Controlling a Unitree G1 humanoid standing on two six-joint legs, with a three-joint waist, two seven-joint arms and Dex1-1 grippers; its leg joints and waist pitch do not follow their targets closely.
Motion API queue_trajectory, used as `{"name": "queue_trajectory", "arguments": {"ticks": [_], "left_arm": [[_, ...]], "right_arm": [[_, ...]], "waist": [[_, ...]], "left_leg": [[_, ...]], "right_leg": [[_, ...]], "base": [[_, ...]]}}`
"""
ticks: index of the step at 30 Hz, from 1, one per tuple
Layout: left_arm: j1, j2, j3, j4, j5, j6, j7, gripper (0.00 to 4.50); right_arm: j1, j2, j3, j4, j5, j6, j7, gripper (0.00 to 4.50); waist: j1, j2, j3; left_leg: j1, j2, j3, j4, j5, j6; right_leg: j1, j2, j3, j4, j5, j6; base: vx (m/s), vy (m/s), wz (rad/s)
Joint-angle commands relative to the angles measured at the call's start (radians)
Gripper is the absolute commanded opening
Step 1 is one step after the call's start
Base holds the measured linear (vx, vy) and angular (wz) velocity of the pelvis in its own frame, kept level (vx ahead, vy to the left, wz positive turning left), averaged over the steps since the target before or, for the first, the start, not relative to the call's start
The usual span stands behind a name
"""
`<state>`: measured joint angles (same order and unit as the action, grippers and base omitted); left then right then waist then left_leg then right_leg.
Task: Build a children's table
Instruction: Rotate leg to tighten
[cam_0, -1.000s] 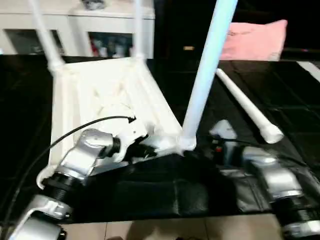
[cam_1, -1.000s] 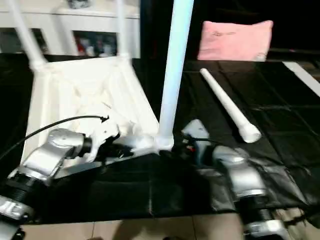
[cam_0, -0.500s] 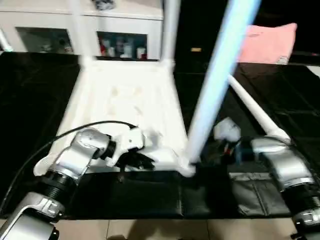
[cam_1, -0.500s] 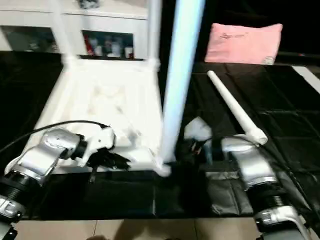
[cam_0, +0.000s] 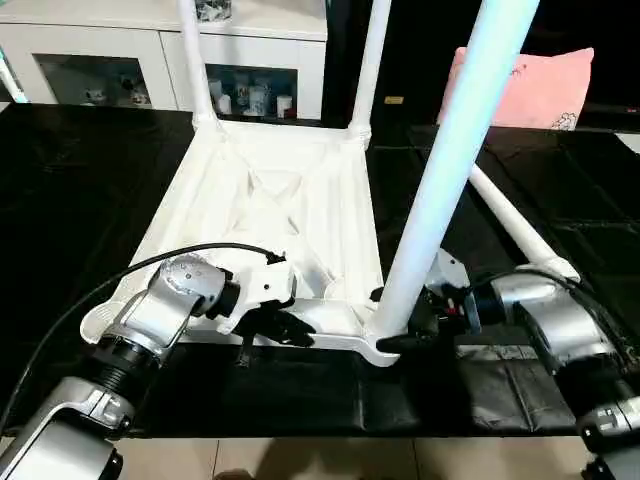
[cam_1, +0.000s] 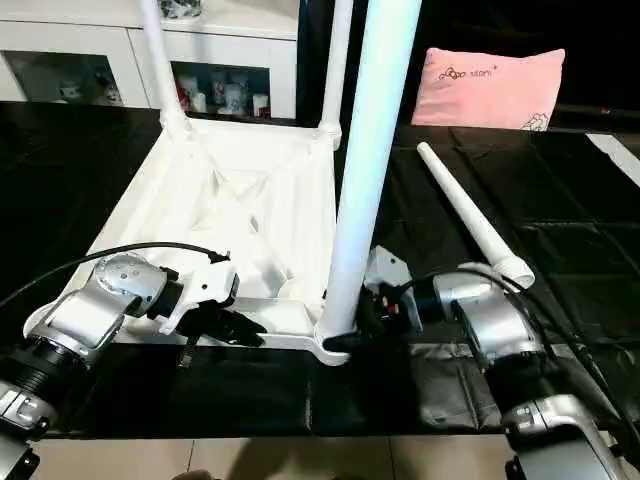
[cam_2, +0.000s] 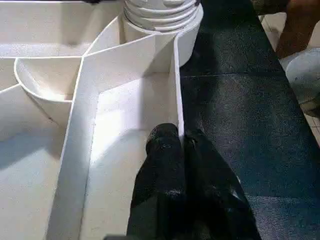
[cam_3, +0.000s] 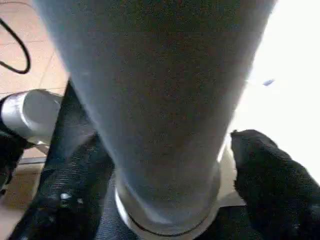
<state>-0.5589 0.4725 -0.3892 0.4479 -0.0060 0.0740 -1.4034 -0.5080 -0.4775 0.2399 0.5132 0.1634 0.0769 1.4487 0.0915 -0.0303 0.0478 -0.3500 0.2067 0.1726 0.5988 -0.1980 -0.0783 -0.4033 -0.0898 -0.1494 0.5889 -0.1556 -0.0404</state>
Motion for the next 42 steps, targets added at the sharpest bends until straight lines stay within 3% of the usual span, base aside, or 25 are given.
{"name": "queue_trajectory", "arguments": {"ticks": [1,11,20,26,29,31,33,34,36,37,42], "left_arm": [[-0.025,-0.006,-0.026,-0.01,0.003,-0.027,-0.043,0.0],[-0.025,-0.005,-0.029,0.002,0.009,-0.038,-0.037,0.0],[-0.015,-0.009,-0.017,-0.003,0.005,-0.014,-0.008,0.0],[-0.028,-0.069,0.041,0.005,-0.024,0.085,0.108,0.0],[-0.043,-0.129,0.096,-0.014,-0.058,0.183,0.214,0.0],[-0.047,-0.153,0.118,-0.029,-0.07,0.223,0.259,0.0],[-0.049,-0.18,0.14,-0.044,-0.074,0.262,0.318,0.0],[-0.047,-0.213,0.163,-0.071,-0.071,0.316,0.391,0.0],[-0.045,-0.229,0.174,-0.085,-0.068,0.344,0.425,0.0],[-0.042,-0.239,0.179,-0.1,-0.064,0.364,0.446,0.0],[-0.025,-0.304,0.194,-0.188,-0.04,0.479,0.549,0.0]], "right_arm": [[-0.004,-0.006,0.001,-0.002,0.012,-0.002,0.018,3.4],[0.015,0.004,0.005,-0.008,0.015,-0.008,0.024,2.58],[0.049,0.022,-0.001,-0.043,0.037,0.02,0.009,2.51],[0.101,0.088,-0.043,-0.119,0.079,0.135,-0.141,2.5],[0.106,0.157,-0.076,-0.118,0.057,0.193,-0.316,2.49],[0.099,0.187,-0.086,-0.113,0.045,0.228,-0.386,2.49],[0.085,0.235,-0.106,-0.097,0.031,0.256,-0.484,2.49],[0.054,0.305,-0.137,-0.058,0.021,0.287,-0.617,2.49],[0.041,0.337,-0.149,-0.043,0.016,0.303,-0.679,2.49],[0.03,0.362,-0.159,-0.032,0.018,0.318,-0.722,2.49],[-0.025,0.469,-0.185,0.023,-0.015,0.343,-0.942,2.49]], "waist": [[-0.005,0.001,-0.067],[-0.005,0.002,-0.068],[-0.005,0.002,-0.066],[-0.006,0.006,-0.063],[-0.017,0.008,-0.059],[-0.03,0.006,-0.058],[-0.045,0.004,-0.06],[-0.053,0.005,-0.062],[-0.065,0.006,-0.062],[-0.072,0.005,-0.065],[-0.084,0.004,-0.07]], "left_leg": [[0.001,0.038,-0.005,-0.067,-0.165,0.058],[0.002,0.038,-0.005,-0.067,-0.172,0.053],[0.003,0.038,-0.005,-0.068,-0.177,0.052],[0.006,0.036,-0.007,-0.069,-0.201,0.037],[0.011,0.029,-0.01,-0.068,-0.242,0.011],[0.003,0.026,-0.013,-0.068,-0.246,0.005],[0.002,0.023,-0.014,-0.065,-0.249,0.006],[0.001,0.022,-0.015,-0.064,-0.241,0.007],[-0.007,0.021,-0.018,-0.064,-0.234,0.005],[-0.004,0.018,-0.015,-0.061,-0.219,0.013],[-0.01,0.026,-0.013,-0.064,-0.145,0.031]], "right_leg": [[0.062,-0.069,0.071,-0.067,-0.304,-0.154],[0.062,-0.068,0.071,-0.068,-0.314,-0.15],[0.06,-0.068,0.07,-0.071,-0.333,-0.14],[0.058,-0.07,0.068,-0.081,-0.39,-0.12],[0.054,-0.071,0.06,-0.096,-0.489,-0.086],[0.06,-0.069,0.055,-0.1,-0.516,-0.062],[0.057,-0.069,0.053,-0.102,-0.522,-0.057],[0.056,-0.07,0.053,-0.101,-0.517,-0.06],[0.06,-0.069,0.049,-0.099,-0.511,-0.065],[0.058,-0.068,0.052,-0.1,-0.489,-0.067],[0.061,-0.067,0.061,-0.076,-0.35,-0.122]], "base": [[0.0,0.0,0.0],[0.0,0.0,0.0],[0.0,0.0,0.0],[0.0,0.0,0.0],[0.0,0.0,0.0],[0.0,0.0,0.0],[0.0,0.0,0.0],[0.0,0.0,0.0],[0.0,0.0,0.0],[0.0,0.0,0.0],[0.0,0.0,0.0]]}}
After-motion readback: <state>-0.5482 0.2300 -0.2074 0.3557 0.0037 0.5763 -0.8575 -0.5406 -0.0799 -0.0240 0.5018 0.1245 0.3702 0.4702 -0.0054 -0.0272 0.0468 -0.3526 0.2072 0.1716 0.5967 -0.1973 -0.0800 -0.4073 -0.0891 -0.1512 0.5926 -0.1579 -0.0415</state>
